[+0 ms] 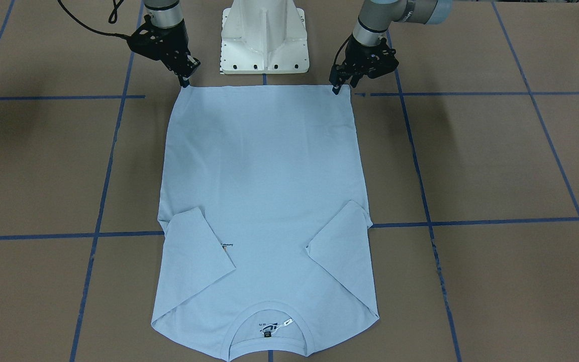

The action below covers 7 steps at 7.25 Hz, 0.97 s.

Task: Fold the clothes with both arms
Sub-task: 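Move both grippers to the shirt hem nearest the robot and grasp it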

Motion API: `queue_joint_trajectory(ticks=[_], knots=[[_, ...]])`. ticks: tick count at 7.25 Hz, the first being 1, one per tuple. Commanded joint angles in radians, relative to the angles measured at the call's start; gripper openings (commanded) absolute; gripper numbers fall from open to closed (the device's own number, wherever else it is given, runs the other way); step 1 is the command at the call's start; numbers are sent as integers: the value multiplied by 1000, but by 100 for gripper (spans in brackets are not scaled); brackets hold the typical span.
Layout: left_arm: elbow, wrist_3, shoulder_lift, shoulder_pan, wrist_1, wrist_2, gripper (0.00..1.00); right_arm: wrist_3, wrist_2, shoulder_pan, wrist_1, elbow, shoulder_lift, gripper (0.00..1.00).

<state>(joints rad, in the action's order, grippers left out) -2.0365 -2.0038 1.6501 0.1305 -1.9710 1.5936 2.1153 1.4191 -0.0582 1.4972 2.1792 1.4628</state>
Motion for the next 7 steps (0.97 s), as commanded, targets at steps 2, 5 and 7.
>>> queue_joint_trajectory(ticks=[2, 5, 7], knots=[[-2, -48, -1, 0, 7, 0, 24, 0, 1, -2, 0, 7, -1, 0], [-25, -49, 2, 0, 7, 8, 0, 0, 1, -2, 0, 11, -1, 0], [-73, -173, 4, -2, 38, 20, 0, 2, 4, -9, 2, 77, 14, 0]])
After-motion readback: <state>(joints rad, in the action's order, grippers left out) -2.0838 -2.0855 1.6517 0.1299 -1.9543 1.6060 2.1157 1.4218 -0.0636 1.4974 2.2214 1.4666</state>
